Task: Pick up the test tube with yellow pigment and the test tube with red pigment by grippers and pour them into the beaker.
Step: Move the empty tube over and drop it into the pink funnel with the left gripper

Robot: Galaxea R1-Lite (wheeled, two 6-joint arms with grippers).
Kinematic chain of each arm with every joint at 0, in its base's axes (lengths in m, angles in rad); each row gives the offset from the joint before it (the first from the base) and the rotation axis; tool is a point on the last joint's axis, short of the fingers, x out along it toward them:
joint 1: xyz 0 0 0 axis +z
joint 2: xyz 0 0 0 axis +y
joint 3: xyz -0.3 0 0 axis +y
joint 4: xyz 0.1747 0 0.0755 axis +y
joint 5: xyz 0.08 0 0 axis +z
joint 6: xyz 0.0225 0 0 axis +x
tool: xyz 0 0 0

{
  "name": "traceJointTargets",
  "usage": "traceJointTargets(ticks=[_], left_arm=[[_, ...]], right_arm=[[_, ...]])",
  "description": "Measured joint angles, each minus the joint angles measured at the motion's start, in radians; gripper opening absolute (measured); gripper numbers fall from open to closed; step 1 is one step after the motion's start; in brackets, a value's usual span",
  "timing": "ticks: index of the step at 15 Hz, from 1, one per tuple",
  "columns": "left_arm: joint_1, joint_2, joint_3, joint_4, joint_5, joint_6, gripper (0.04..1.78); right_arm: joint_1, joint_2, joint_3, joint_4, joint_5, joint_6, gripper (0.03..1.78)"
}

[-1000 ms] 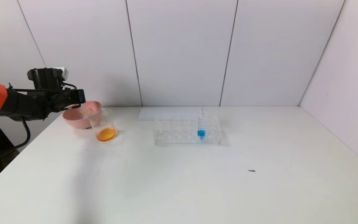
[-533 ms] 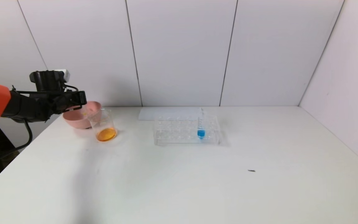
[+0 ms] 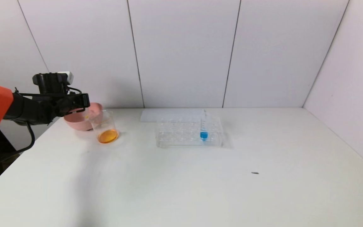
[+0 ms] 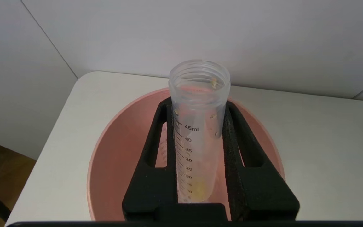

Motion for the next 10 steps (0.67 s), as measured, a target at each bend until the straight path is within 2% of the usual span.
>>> traceJointTargets(ticks=[6,8,10], left_arm=[[0.000,0.010,0.008,-0.002,-0.010,0.008,0.46],[0.001,0.011,0.008,-0.006,-0.010,0.008,0.56],[0.000,0.012,0.007,-0.007,-0.010,0.008,0.77]], right_arm=[[0.000,0.000,0.000,0.000,0.000,0.000,1.70],[0.000,0.000,0.000,0.000,0.000,0.000,1.70],[0.000,0.000,0.000,0.000,0.000,0.000,1.70]])
